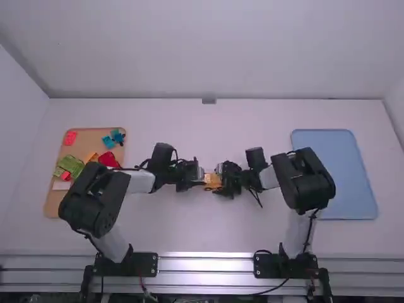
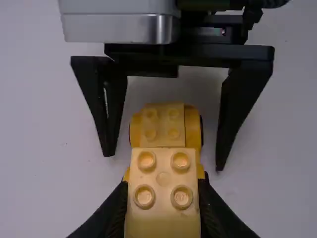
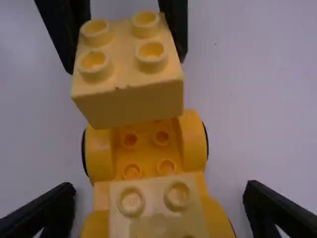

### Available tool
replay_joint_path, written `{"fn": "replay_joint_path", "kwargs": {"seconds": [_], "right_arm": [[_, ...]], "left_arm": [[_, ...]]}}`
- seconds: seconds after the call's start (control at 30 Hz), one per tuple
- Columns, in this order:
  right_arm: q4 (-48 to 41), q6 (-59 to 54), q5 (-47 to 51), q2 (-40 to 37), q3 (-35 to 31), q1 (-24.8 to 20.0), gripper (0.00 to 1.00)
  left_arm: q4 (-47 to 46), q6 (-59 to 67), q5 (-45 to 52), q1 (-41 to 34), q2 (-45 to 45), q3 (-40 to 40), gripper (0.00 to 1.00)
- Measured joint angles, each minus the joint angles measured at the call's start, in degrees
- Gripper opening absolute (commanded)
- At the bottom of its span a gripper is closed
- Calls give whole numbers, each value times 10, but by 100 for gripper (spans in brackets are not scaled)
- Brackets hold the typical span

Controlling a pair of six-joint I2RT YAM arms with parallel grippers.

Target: Assemble lego blocks to make yellow taxi

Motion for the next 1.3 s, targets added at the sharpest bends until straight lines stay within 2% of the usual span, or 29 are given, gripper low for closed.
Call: {"fn": "replay_joint_path", "kwargs": {"seconds": [0.13,0.33,1.13,1.2,1.23,1.27,1.3], "right_arm": [[3,-8,-4,0,-9,0,63],[6,-16,-10,0,-12,-2,53],[0,-31,-19,0,-14,-2,52],[0,-31,-19,0,-14,-2,52],[0,-31,-19,0,-14,-2,53],[0,-31,-19,0,-14,-2,53],[0,-31,-20,0,-14,-2,53]], "left_arm": [[-15,-11,0,-2,11,14,2],[-33,-17,2,-2,26,41,2],[-59,-5,-11,-24,56,52,4],[-60,-5,-11,-24,56,52,13],[-59,-5,-11,-24,56,52,34],[-59,-5,-11,-24,56,52,66],[-57,-2,-11,-24,56,52,80]]}}
